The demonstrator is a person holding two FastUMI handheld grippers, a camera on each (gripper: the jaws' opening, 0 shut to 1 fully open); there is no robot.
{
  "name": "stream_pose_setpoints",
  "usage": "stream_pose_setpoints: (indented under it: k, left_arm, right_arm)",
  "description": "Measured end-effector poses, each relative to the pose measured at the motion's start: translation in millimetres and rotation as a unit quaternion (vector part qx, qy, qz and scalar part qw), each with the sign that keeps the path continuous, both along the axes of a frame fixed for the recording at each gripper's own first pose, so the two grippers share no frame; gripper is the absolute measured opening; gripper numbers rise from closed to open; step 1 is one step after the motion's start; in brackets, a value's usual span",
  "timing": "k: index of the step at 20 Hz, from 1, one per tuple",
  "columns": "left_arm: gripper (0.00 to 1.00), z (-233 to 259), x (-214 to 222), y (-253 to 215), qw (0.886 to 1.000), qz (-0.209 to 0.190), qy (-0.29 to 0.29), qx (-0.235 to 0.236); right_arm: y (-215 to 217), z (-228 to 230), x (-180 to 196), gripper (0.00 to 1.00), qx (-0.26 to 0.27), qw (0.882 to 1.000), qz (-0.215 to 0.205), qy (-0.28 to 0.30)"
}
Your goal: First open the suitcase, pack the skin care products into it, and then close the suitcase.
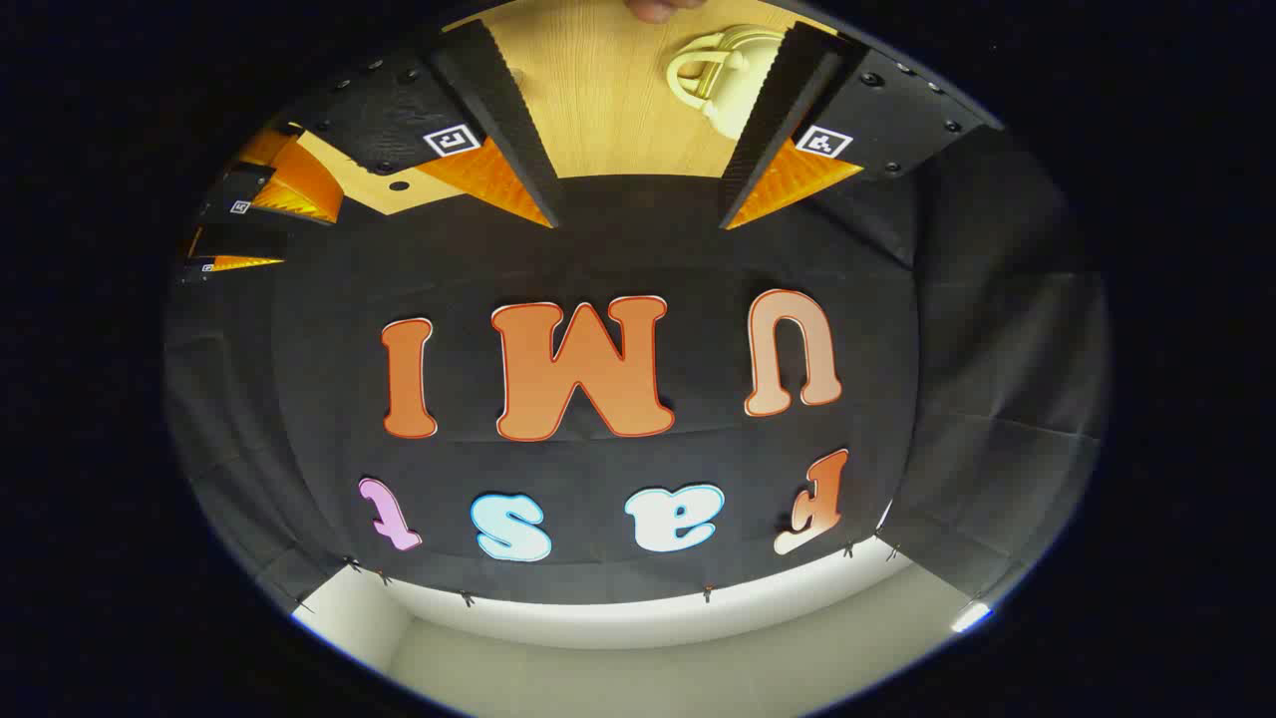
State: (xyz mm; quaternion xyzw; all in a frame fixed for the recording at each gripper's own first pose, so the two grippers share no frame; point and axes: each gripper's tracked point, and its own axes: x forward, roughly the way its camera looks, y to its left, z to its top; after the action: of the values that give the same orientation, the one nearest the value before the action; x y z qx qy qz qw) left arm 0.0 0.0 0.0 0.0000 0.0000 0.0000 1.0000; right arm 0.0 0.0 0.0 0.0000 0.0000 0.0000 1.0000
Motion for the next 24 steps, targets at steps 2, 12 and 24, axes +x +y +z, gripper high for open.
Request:
stream_pose_setpoints:
  k: [2,12,24]
  left_arm:
    - [0.99,1,2,5,1.0,-0.001,-0.003,-0.005]
    - [0.99,0,23,1,1.0,-0.016,-0.01,-0.006]
    - [0.99,2,37,15,0.999,-0.037,-0.02,0.023]
  right_arm:
    - [3,2,4,0.97,0.006,1.0,-0.003,-0.001]
    - [-5,18,9,0.97,-0.02,0.999,-0.038,-0.021]
    - [-10,24,9,0.94,-0.035,0.997,-0.055,-0.037]
